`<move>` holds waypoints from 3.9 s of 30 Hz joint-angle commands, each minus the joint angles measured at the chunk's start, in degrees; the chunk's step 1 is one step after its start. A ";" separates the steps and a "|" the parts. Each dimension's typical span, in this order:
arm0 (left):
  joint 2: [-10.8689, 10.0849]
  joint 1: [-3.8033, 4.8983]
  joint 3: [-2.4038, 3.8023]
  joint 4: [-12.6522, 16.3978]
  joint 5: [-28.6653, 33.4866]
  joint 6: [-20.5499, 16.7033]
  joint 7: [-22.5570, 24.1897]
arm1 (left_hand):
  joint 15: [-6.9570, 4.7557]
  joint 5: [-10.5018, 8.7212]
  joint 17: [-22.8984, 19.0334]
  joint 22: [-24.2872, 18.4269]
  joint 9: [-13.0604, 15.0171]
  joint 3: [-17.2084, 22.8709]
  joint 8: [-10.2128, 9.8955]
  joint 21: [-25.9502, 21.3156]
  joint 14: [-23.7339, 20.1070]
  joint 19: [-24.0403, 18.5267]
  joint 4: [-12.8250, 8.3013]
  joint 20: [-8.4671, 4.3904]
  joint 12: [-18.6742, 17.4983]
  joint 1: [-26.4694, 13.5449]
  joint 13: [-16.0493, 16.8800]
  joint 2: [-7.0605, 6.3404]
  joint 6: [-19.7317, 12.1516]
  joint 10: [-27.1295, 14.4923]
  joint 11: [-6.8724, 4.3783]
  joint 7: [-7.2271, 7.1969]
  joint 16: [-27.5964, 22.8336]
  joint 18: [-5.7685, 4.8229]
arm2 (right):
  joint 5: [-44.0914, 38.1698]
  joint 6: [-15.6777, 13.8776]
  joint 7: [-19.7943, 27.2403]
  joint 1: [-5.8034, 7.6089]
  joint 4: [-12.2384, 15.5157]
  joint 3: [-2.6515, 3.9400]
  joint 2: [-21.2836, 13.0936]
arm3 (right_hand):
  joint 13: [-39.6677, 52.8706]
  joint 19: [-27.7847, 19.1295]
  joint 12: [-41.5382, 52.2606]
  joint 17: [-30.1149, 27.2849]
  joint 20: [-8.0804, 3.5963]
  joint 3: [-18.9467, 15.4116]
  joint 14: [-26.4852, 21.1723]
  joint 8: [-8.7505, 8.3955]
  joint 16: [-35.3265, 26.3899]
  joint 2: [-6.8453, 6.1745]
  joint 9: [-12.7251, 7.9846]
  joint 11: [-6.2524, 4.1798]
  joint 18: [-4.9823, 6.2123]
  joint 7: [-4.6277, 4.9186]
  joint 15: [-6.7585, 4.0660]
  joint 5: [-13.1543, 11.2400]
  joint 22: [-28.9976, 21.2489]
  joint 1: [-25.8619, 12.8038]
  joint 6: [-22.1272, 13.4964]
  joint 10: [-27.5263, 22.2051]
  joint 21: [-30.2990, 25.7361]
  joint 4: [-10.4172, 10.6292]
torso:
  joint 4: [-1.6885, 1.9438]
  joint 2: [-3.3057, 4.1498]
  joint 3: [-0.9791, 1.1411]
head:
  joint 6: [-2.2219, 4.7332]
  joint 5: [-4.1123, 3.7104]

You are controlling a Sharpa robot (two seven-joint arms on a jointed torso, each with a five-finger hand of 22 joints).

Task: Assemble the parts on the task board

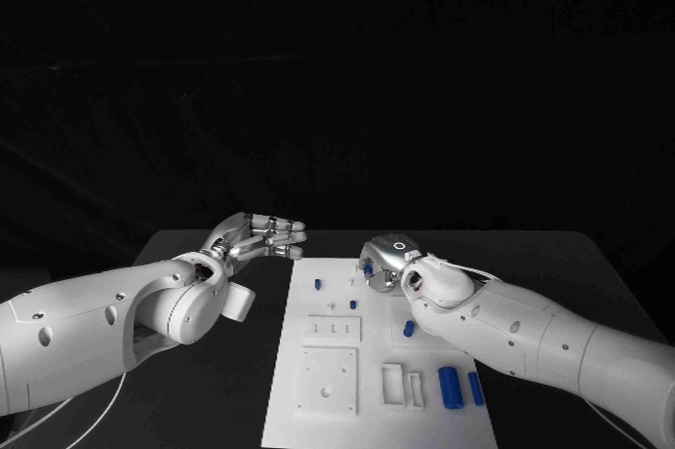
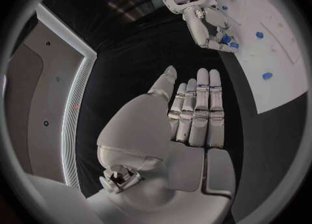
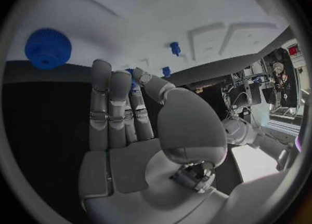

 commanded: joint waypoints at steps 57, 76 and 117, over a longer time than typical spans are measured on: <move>1.75 1.33 0.06 -0.14 -0.80 0.59 -0.07 | 0.38 0.30 -0.12 -0.02 -0.06 -0.18 -0.16 0.30 -0.10 0.01 -0.47 0.07 0.28 -0.37 0.07 0.02 -0.43 -0.68 0.05 0.13 0.18 -0.60 | -1.84 -4.95 -4.08 0.05 -7.06 0.03 5.18 | 0.09 2.17 0.32 -0.09 0.01 0.81 0.20 0.17 0.00 -0.74 0.01 -1.04 0.19 0.20 -0.21 -0.74 7.72 0.66 0.13 1.02 -6.61 0.38 | 1.34 1.98 -0.37 | 1.40 -0.31; 2.11 1.39 0.07 -0.54 -0.80 0.62 -0.17 | 0.39 0.29 -0.13 -0.06 -0.07 -0.26 -0.18 0.41 -0.11 -0.06 -0.60 0.09 0.29 -0.42 0.08 0.01 -0.55 -0.73 0.06 0.16 0.16 -0.59 | 0.12 -2.19 -2.84 0.05 -8.03 0.03 6.30 | 0.04 2.61 0.30 -0.17 0.85 0.67 0.28 0.14 -0.03 -1.42 -0.21 0.06 0.63 1.02 0.66 -0.79 8.50 0.61 -2.82 -2.59 -7.89 0.59 | 1.35 2.20 -0.38 | 1.58 -0.27; 1.82 1.64 0.07 -0.63 -0.83 0.62 -0.51 | 0.47 0.30 -0.14 -0.25 -0.07 -0.45 -0.19 0.41 -0.16 -0.09 -0.61 0.17 0.28 -0.46 0.08 -0.16 -1.04 -1.24 0.22 0.32 0.12 -0.58 | 3.28 -3.98 -1.88 0.03 -7.57 0.04 5.17 | -0.01 3.73 0.45 -2.30 2.34 -11.14 0.39 0.15 -4.40 -4.78 -0.39 2.60 1.81 1.05 2.16 0.31 6.31 2.86 -10.97 -16.28 -14.45 1.96 | 1.31 2.33 -0.37 | 1.34 -0.24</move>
